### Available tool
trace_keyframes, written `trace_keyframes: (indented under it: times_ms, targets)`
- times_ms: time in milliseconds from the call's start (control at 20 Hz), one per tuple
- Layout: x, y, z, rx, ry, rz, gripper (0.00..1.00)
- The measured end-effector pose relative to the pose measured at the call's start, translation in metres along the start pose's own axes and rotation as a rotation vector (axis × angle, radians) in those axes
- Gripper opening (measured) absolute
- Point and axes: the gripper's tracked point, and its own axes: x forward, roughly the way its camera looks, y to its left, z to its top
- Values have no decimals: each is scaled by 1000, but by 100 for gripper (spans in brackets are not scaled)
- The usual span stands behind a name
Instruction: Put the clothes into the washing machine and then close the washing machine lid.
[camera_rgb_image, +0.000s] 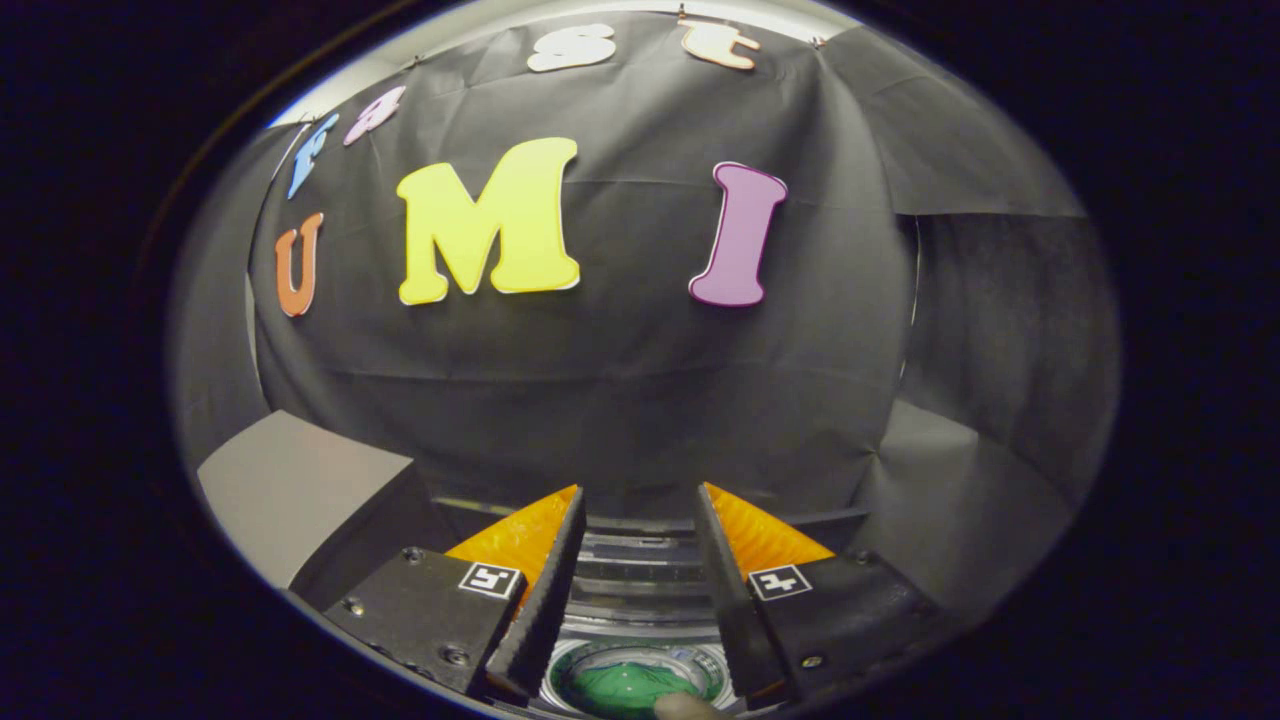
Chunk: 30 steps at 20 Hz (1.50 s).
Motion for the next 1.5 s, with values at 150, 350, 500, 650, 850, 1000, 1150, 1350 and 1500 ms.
trace_keyframes:
  times_ms: [150, 350, 500, 650, 850, 1000, 1150, 1350, 1500]
  targets:
    - [19, -3, 3, 15, 10, -7, 69]
    - [52, -5, -2, 20, 46, -25, 69]
    - [70, -5, -13, 39, 85, -33, 69]
    - [84, -7, -26, 47, 117, -46, 69]
    - [95, -13, -35, 18, 104, -74, 73]
    - [88, -12, -36, 27, 99, -75, 81]
    - [84, -13, -37, 22, 80, -73, 82]
    - [80, -13, -36, 25, 39, -74, 82]
    - [77, -13, -35, 32, -7, -70, 82]
